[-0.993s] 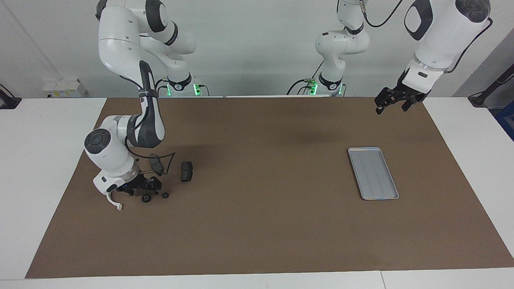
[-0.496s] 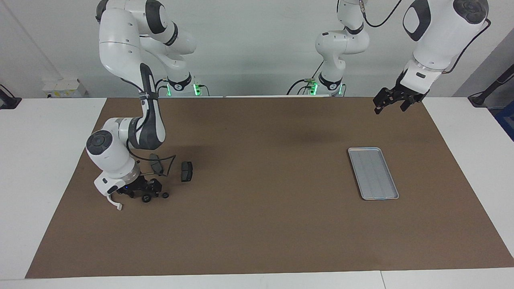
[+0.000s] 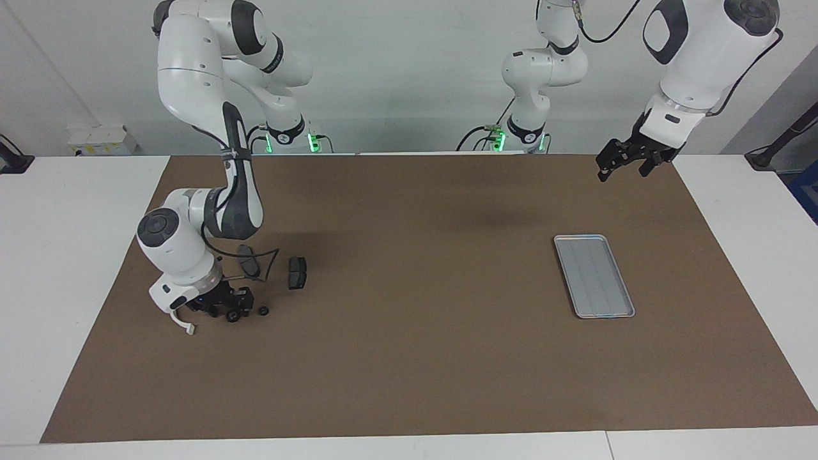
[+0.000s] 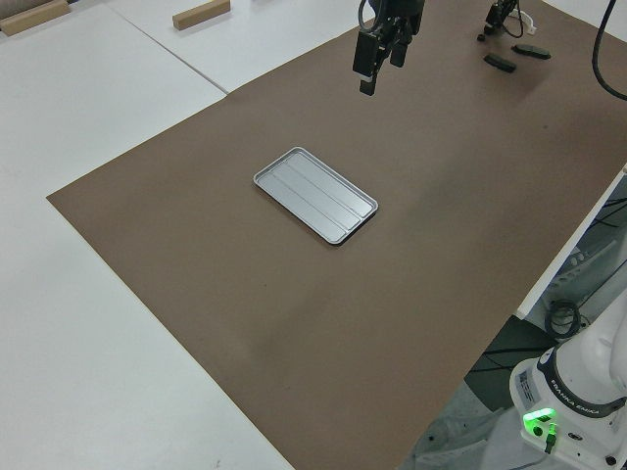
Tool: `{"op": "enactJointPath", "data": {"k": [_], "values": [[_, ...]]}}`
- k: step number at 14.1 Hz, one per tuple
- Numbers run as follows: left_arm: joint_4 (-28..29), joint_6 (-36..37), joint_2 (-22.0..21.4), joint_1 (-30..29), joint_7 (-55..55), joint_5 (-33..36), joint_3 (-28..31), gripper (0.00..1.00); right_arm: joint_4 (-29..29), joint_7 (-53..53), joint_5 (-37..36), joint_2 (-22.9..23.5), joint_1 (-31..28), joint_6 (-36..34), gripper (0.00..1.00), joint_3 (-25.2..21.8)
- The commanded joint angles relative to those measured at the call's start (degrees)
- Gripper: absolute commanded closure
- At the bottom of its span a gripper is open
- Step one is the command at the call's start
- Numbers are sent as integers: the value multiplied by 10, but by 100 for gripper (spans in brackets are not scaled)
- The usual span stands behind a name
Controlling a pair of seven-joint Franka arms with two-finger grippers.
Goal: Pick bearing gear from pile to tray
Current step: 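Lift the bearing and carry it toward the table center with the right gripper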
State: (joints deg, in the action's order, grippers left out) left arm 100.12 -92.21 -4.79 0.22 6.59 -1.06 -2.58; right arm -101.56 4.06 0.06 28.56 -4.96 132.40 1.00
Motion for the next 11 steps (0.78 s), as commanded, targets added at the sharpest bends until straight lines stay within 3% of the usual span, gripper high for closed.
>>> {"op": "enactJointPath", "data": {"k": [1, 4, 6, 9, 11], "values": [[24, -13, -21, -7, 1, 4, -4, 0, 1, 14, -8, 1, -8, 7, 100, 4], [33, -16, -23, -7, 1, 4, -4, 0, 22, 8, -8, -19, -2, -14, 100, 4], [39, -17, -27, -4, 1, 4, -4, 0, 58, -41, -8, -46, 3, -77, 100, 14], [41, -21, -28, -4, 2, 4, -5, 0, 136, -150, -9, -61, 80, -188, 100, 12], [41, -21, -29, -4, 11, 4, -5, 0, 142, -240, -46, -78, 149, -219, 100, 12]]}}
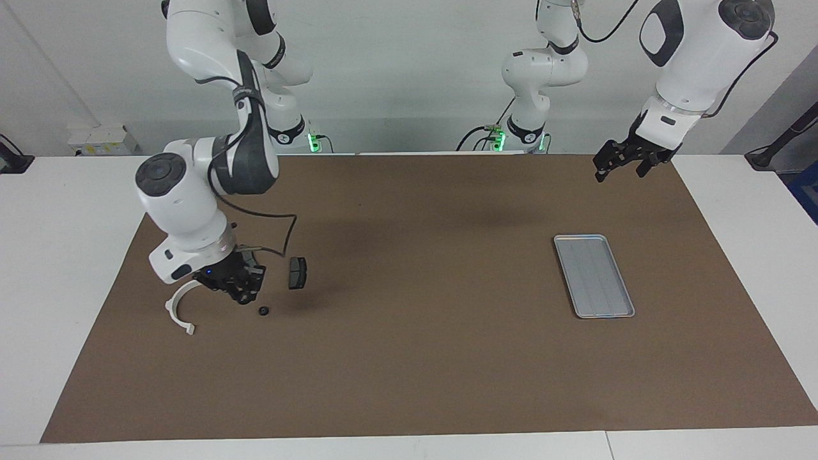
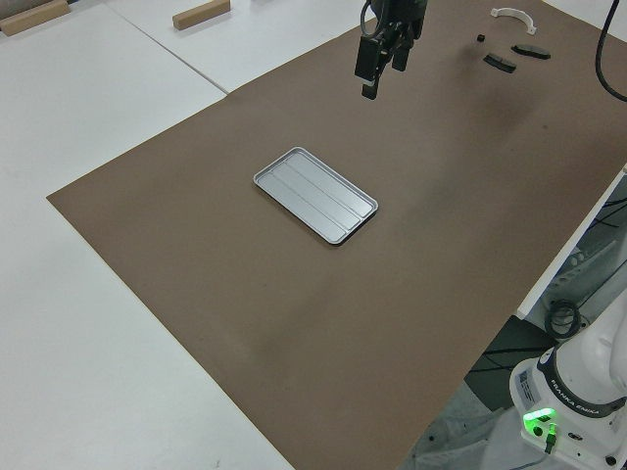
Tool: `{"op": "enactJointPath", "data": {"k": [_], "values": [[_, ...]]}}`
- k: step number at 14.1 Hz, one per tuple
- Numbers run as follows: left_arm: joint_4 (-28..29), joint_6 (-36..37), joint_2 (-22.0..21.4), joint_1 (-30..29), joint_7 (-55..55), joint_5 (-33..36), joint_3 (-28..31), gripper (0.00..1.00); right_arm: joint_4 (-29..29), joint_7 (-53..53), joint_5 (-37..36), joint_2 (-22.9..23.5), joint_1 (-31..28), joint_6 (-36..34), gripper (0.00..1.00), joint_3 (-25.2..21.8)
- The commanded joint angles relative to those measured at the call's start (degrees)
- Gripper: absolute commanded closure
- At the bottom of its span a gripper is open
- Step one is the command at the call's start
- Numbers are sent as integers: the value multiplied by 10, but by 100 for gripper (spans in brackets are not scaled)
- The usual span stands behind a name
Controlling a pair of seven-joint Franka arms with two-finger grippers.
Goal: Pick bearing gear from pile to tray
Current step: 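Lift the bearing and carry it toward the table center with the right gripper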
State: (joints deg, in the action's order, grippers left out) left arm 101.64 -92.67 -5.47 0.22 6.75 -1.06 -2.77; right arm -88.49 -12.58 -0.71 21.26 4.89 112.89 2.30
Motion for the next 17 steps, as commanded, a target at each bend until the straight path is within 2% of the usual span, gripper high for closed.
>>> {"op": "enactJointPath", "data": {"k": [1, 4, 6, 7, 8, 12, 17], "values": [[26, -16, -22, -3, 24, 4, -3, 0, 10, -128, -66, -13, 92, -43, 100, 1], [29, -16, -23, 0, 35, 3, -4, 0, -4, -260, -69, -32, 181, -58, 100, 3], [36, -16, -27, 1, 35, 2, -4, 9, -24, -308, -64, -46, 216, -56, 100, 5], [40, -16, -28, 1, 35, 2, -4, 8, -39, -325, -62, -54, 230, -46, 100, 5], [42, -16, -29, 1, 35, 2, -3, 0, -46, -336, -53, -55, 239, -37, 100, 5], [45, -16, -31, 1, 37, 3, -3, 0, -99, -345, -41, -49, 259, 47, 100, 5], [58, -38, -36, 2, 54, 2, -5, 0, -128, -343, -41, -21, 257, 116, 100, 5]]}}
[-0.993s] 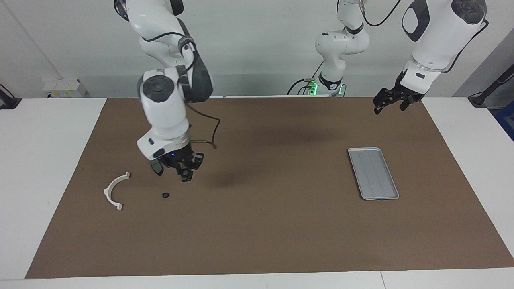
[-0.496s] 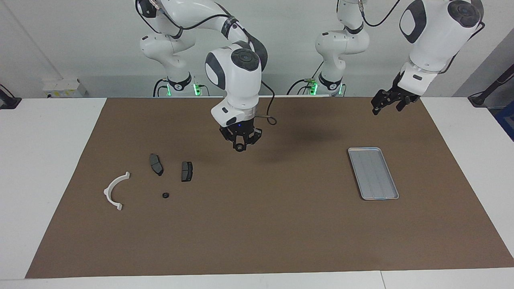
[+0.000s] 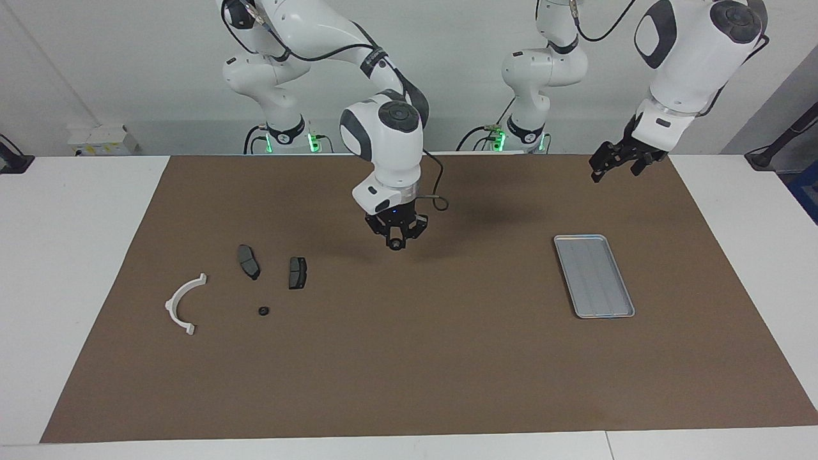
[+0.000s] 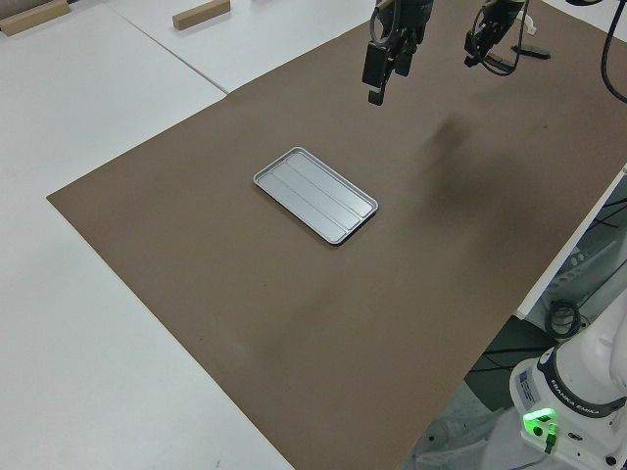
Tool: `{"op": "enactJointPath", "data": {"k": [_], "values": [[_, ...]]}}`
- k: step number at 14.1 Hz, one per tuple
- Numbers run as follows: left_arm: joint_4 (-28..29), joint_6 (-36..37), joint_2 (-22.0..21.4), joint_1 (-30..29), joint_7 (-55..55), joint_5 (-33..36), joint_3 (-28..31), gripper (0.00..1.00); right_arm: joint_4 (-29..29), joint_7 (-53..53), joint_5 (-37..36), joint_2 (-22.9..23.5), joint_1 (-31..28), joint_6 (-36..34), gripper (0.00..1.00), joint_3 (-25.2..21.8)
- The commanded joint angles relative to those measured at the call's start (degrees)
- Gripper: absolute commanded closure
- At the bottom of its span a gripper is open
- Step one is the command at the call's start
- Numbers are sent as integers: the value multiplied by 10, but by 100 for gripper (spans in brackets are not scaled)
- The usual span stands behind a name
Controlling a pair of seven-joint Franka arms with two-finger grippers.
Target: Pick bearing gear from pile to tray
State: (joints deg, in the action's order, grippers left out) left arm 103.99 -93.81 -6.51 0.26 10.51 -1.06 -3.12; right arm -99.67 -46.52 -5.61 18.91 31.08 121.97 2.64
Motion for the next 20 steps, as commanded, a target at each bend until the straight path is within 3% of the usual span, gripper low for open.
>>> {"op": "enactJointPath", "data": {"k": [1, 10, 20], "values": [[43, -36, -27, 3, 18, 3, -1, 0, -15, -4, 8, 12, -3, 32, 100, 2], [54, -53, -32, 22, 27, -16, -2, 0, -48, 3, 8, 44, -10, 109, 100, 2], [60, -95, -5, 83, 141, -18, -1, 0, -59, 8, 8, 62, -16, 139, 100, 2]]}}
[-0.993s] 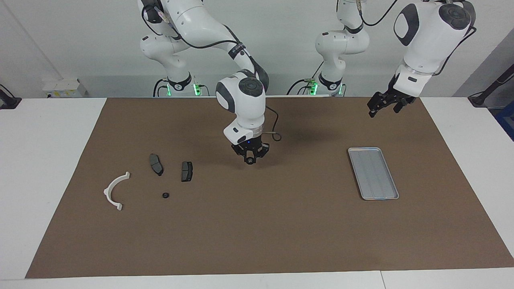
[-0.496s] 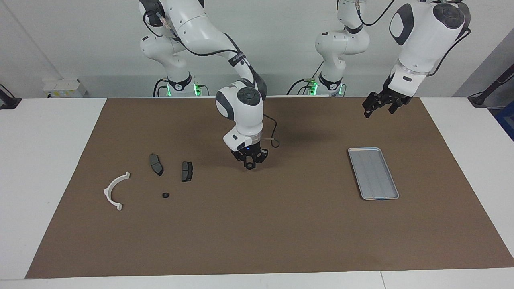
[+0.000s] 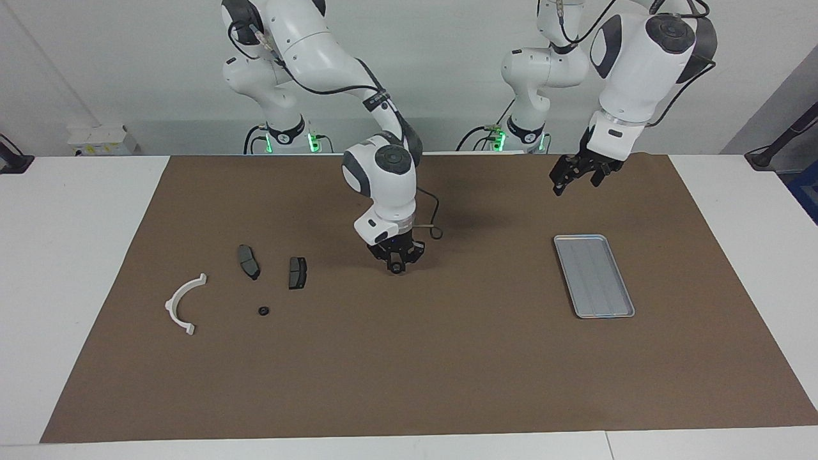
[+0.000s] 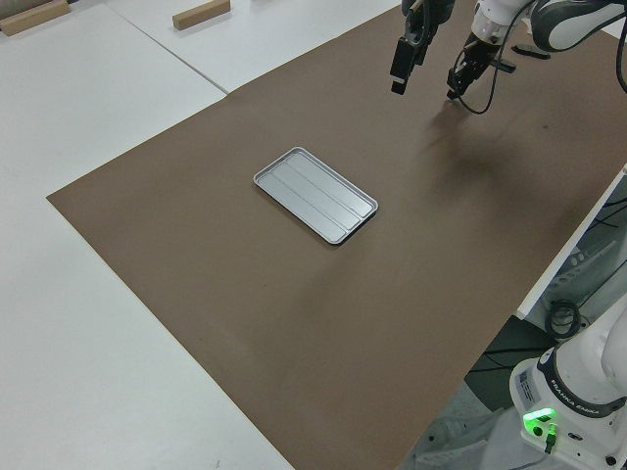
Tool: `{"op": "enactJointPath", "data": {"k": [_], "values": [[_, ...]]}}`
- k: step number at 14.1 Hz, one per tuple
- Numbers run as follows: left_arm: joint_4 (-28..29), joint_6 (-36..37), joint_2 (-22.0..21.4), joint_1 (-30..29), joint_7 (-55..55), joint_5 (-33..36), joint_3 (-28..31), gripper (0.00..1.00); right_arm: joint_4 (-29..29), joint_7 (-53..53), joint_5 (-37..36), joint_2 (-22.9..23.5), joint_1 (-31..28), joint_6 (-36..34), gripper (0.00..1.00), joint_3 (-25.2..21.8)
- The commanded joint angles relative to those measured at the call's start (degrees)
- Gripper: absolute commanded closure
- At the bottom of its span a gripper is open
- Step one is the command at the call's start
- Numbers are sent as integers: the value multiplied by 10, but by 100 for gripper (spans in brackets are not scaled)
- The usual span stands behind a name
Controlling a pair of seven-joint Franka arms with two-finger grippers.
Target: Pick bearing gear from pile to tray
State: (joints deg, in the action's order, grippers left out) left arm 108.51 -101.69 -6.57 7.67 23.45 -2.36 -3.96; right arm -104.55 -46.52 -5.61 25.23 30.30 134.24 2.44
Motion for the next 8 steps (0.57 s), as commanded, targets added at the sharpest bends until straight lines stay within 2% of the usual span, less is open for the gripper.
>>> {"op": "enactJointPath", "data": {"k": [1, 2, 3, 4, 5, 6, 8], "values": [[14, -16, -5, 7, 11, -5, 7, 0, -12, 7, 8, -1, -10, 22, 100, 4], [14, -17, -5, 7, 11, -5, 7, 0, -15, 7, 8, -1, -15, 26, 87, 4], [15, -18, -5, 7, 12, -5, 7, 0, -15, 6, 8, -1, -16, 26, 42, 4], [16, -21, -5, 8, 12, -5, 7, 0, -15, 1, 9, -1, -16, 25, 19, 4], [17, -22, -4, 9, 12, -5, 7, 0, -15, 1, 10, -1, -16, 25, 10, 4], [18, -23, -3, 10, 12, -5, 7, 0, -14, 1, 10, -1, -17, 25, 7, 4], [18, -27, -1, 11, 13, -6, 7, 0, -8, 6, 10, -5, -30, 18, 6, 4]]}}
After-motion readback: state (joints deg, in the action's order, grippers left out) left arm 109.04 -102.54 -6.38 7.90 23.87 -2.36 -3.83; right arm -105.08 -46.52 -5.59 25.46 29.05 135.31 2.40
